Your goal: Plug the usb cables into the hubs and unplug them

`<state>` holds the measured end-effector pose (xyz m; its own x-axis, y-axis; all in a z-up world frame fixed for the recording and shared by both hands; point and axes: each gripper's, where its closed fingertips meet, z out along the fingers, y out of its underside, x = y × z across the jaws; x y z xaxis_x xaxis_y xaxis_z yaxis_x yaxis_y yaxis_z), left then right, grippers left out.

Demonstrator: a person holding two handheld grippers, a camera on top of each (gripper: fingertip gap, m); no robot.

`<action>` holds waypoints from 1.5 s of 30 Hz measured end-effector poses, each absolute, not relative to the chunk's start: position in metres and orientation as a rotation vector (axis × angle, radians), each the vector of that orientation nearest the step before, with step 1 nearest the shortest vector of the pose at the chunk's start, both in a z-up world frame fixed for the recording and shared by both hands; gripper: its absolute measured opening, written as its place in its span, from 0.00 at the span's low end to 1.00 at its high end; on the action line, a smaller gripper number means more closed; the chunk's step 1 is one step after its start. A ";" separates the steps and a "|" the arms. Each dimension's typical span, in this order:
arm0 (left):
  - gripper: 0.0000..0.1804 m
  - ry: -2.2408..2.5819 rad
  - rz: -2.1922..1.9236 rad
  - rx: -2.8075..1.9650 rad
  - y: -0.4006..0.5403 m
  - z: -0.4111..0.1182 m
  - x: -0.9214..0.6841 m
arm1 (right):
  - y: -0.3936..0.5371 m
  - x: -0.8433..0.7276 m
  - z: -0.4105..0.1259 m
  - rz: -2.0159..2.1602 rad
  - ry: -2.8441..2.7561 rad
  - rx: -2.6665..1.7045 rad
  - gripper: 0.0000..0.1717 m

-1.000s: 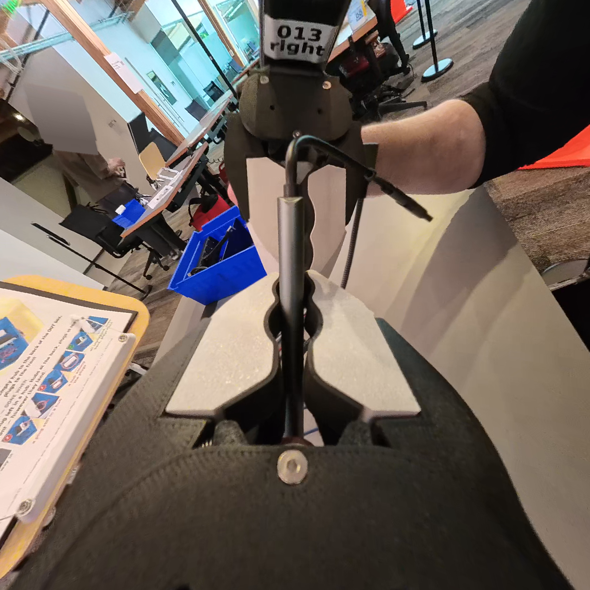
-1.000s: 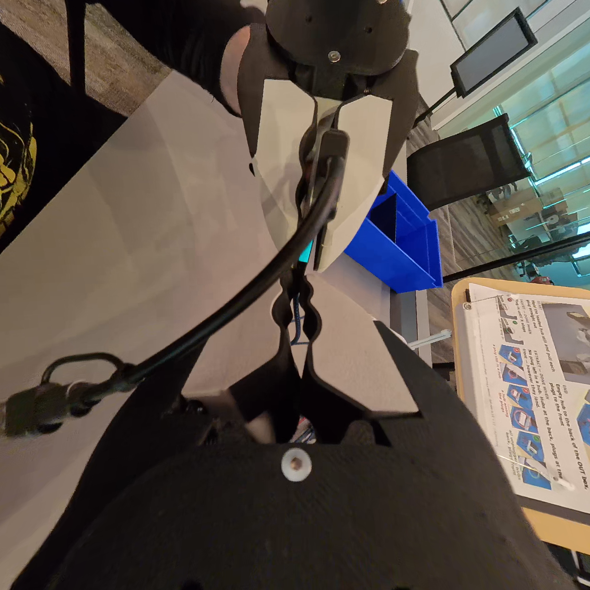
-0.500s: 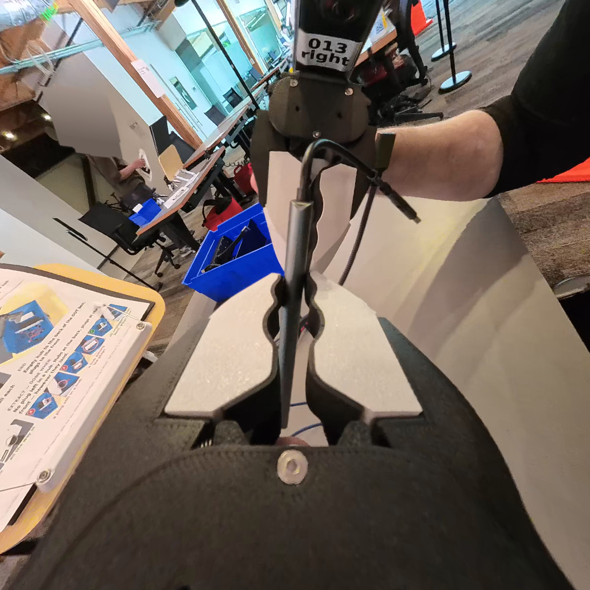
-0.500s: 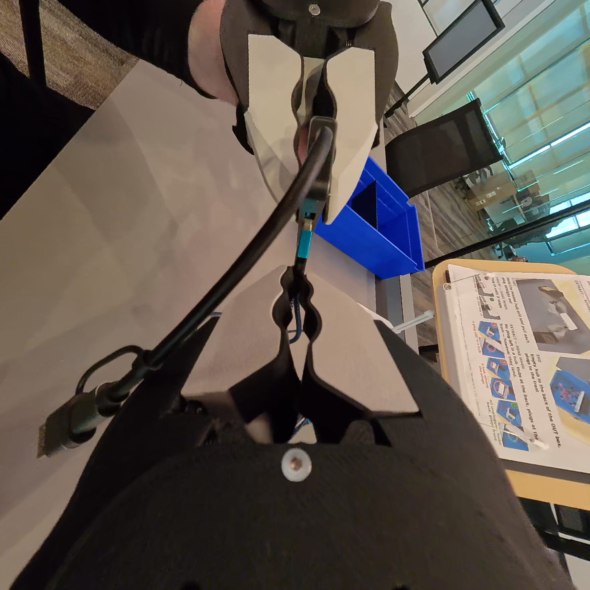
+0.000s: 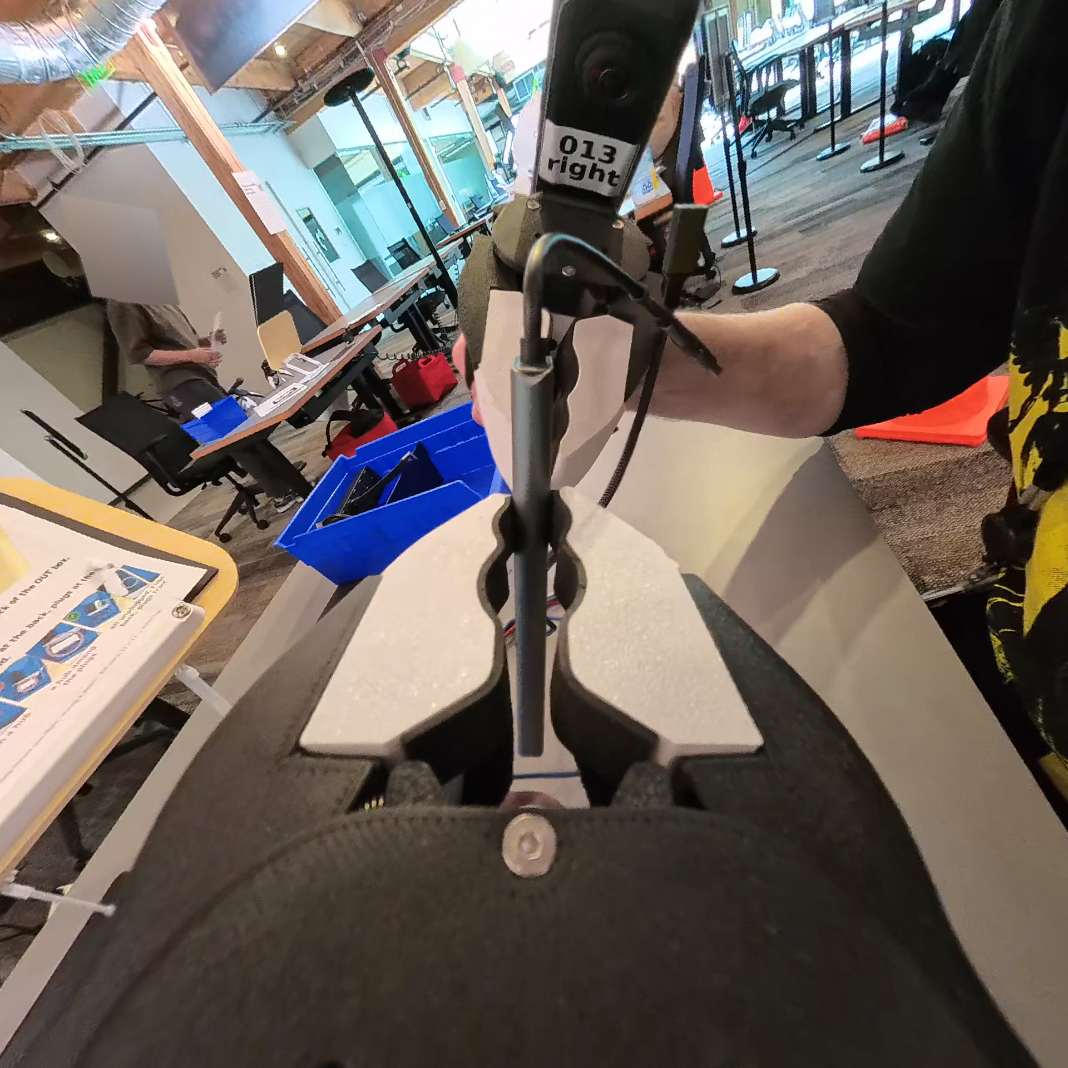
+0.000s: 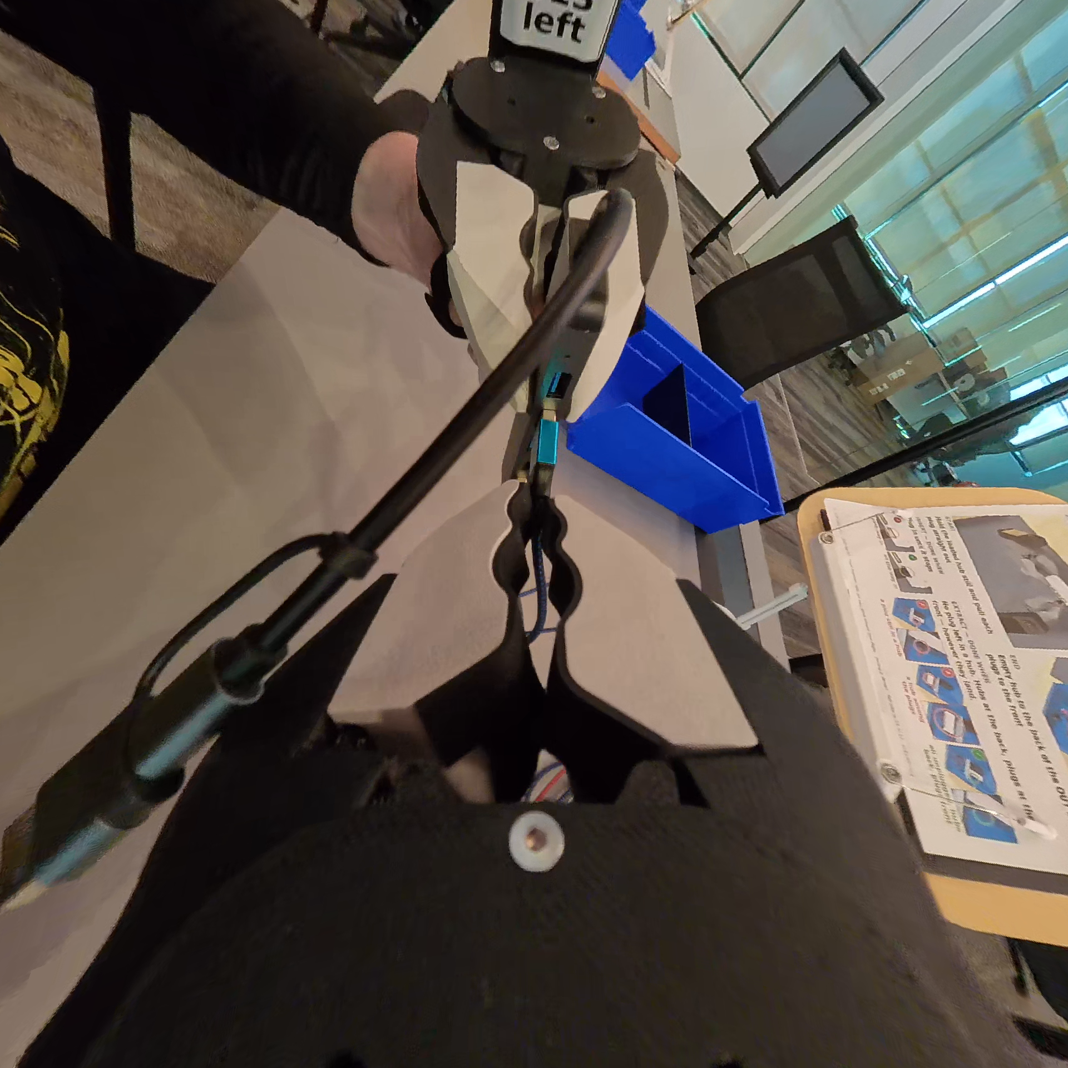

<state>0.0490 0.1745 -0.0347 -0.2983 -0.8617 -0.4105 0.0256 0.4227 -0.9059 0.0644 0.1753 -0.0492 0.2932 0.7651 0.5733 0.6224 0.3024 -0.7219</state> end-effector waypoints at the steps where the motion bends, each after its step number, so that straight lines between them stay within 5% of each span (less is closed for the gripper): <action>1: 0.06 1.625 -1.072 -0.749 0.174 -0.035 0.049 | 0.175 0.064 -0.049 0.168 -1.395 -1.387 0.02; 33: 0.06 1.607 -1.154 -0.814 0.170 -0.039 0.052 | 0.181 0.057 -0.076 0.373 -1.452 -1.493 0.00; 45: 0.06 1.575 -1.201 -0.943 0.199 -0.049 0.057 | 0.214 0.095 -0.095 0.457 -1.267 -1.645 0.13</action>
